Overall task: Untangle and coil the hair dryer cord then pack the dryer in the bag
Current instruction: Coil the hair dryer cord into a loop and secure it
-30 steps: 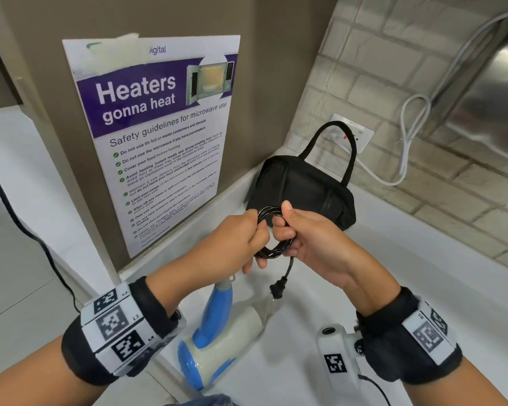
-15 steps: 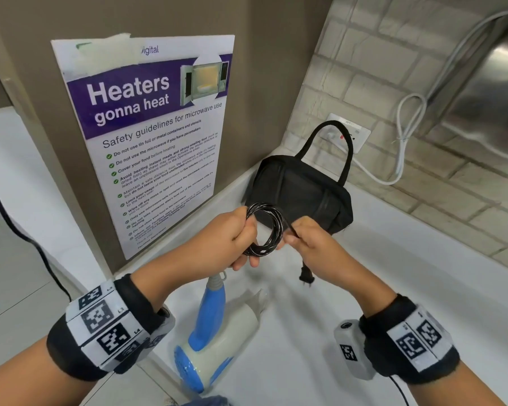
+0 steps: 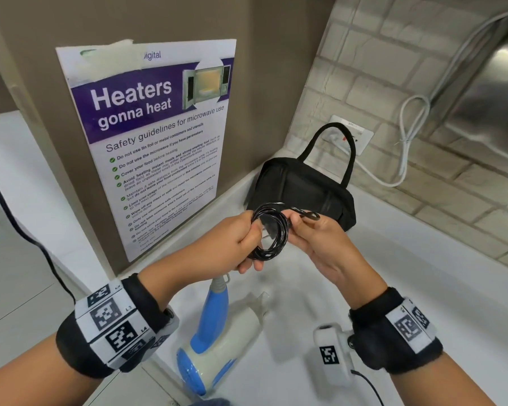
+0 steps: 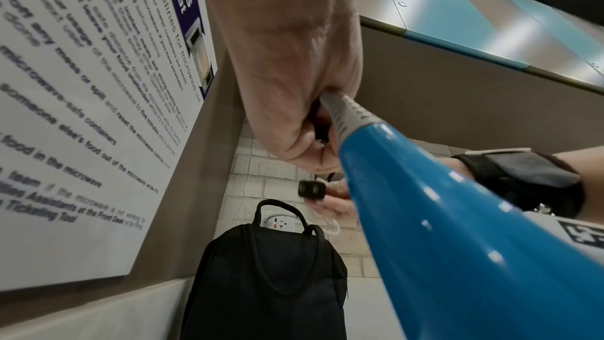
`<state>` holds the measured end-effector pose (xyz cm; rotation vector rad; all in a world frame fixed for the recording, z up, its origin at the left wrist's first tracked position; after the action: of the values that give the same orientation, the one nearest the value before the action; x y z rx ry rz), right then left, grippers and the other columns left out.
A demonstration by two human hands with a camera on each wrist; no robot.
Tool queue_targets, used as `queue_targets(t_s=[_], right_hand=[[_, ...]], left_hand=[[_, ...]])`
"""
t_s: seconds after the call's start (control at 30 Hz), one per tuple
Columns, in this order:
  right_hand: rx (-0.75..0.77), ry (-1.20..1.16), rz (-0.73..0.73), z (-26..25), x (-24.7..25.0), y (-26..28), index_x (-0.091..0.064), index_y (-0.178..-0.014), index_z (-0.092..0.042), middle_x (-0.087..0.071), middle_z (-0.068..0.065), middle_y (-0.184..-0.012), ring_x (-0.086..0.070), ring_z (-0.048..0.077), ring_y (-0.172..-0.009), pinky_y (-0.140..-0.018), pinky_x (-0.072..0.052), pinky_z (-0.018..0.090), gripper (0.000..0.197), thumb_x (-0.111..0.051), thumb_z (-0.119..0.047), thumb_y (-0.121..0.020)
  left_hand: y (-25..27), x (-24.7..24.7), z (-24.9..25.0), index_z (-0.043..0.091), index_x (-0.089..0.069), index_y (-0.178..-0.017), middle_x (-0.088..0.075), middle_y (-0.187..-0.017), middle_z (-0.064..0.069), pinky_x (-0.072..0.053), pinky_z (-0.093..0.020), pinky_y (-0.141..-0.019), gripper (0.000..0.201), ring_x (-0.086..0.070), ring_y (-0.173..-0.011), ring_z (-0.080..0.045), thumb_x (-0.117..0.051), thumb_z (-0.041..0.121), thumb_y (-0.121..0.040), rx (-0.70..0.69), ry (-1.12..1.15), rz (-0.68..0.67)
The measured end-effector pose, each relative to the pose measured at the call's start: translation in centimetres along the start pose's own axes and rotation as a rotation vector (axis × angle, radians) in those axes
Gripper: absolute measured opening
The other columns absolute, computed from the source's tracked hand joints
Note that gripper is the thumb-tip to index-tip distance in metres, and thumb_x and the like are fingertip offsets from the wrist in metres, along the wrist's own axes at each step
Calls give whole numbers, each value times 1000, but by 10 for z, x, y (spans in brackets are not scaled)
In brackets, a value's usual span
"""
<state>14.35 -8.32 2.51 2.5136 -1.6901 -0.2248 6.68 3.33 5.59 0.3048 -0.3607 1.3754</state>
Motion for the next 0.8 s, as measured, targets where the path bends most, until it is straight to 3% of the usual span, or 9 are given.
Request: queue_targets(t_s=[0.17,0.37,0.53,0.63,0.7,0.8], right_hand=[[-57,-204,-41,1,-15,2,-59,-112,10,-68,16,-107,-69,20,-93,-81,-57,25,26,-51,-6,-93],[-151,-281,3,11,-12,3,-57,-113,9,-66,15,-101,-67,17,-90,-79,-57,21,26,-48,-7,-95],[-207,-367,-17,15,-23,4,-59,-113,10,-66,16,-104,-65,16,-91,-68,-56,18,24,-44,7,-94],[-175,-411,20,12,-22,5,-61,-104,8,-70,13,-92,-69,14,-80,-63,-56,18,23,-44,14,-90],[-169,-432,21,12,-24,7,-60,-108,10,-70,15,-94,-69,16,-82,-65,-57,19,25,-43,15,-90],[-210,-422,-60,16,-36,12,-60,-108,10,-67,18,-97,-68,17,-85,-68,-57,20,25,-41,12,-92]], left_hand=[[-3,4,-4,9,-42,-93,-66,-64,-2,-38,-17,-45,27,-47,-42,-11,-27,29,-101,4,-4,18],[-1,1,-5,19,-39,-83,-63,-61,0,-38,-17,-45,25,-47,-44,-13,-27,32,-101,29,67,20],[-3,-7,-5,11,-37,-89,-62,-62,-1,-38,-17,-45,27,-47,-44,-13,-25,31,-101,43,48,-39],[-4,-11,-8,6,-40,-97,-62,-63,-3,-38,-18,-44,29,-47,-44,-13,-25,30,-102,58,96,-64],[-7,-10,-11,1,-40,-104,-62,-64,-5,-38,-19,-43,32,-47,-44,-13,-25,29,-102,68,132,-58],[-12,-6,-17,1,-41,-101,-62,-61,-3,-38,-22,-42,31,-48,-43,-14,-25,28,-102,66,171,-38]])
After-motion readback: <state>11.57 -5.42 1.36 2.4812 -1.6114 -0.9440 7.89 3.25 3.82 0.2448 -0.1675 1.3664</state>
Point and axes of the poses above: each hand's wrist, its own y-axis away from the middle knuckle, its own x-axis out of the back of the hand, z = x × y, the point moved 10 cm from there along -y, towards the middle knuckle
